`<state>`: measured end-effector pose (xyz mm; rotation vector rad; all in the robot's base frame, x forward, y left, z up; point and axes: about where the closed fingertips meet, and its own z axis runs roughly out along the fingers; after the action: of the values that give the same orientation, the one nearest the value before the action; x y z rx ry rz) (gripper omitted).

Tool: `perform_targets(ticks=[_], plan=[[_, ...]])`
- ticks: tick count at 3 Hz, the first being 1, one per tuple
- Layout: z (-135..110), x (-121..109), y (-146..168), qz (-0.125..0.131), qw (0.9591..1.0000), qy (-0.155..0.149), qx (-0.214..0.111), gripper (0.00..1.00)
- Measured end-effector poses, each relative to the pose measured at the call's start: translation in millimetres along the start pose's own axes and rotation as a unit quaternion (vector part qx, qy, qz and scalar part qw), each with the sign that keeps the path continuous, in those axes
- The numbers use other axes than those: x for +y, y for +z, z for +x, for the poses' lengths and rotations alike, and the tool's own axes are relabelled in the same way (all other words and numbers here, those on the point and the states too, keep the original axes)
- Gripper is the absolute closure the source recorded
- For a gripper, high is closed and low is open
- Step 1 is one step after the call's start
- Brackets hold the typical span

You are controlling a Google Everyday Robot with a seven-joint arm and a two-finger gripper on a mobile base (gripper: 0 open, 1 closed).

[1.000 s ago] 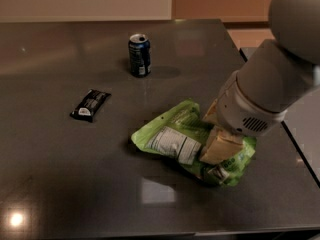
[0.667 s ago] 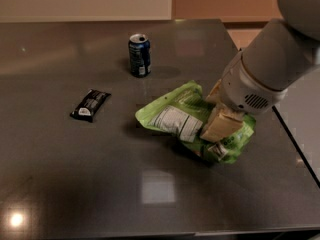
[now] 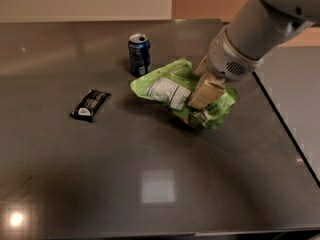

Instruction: Move green rice chip bag near pepsi can

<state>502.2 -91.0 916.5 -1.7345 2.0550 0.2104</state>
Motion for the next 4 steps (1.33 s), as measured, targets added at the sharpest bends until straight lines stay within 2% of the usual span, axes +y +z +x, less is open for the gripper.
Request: perform_targets(ticks=[2, 3, 4], plan=[[-11, -57, 27, 0.002, 0.9994, -0.028, 0.021, 1.0], [-19, -79, 35, 0.006, 0.9985, -0.042, 0.035, 0.82], [-26, -96, 36, 0.01, 0.9975, -0.054, 0.045, 0.59]])
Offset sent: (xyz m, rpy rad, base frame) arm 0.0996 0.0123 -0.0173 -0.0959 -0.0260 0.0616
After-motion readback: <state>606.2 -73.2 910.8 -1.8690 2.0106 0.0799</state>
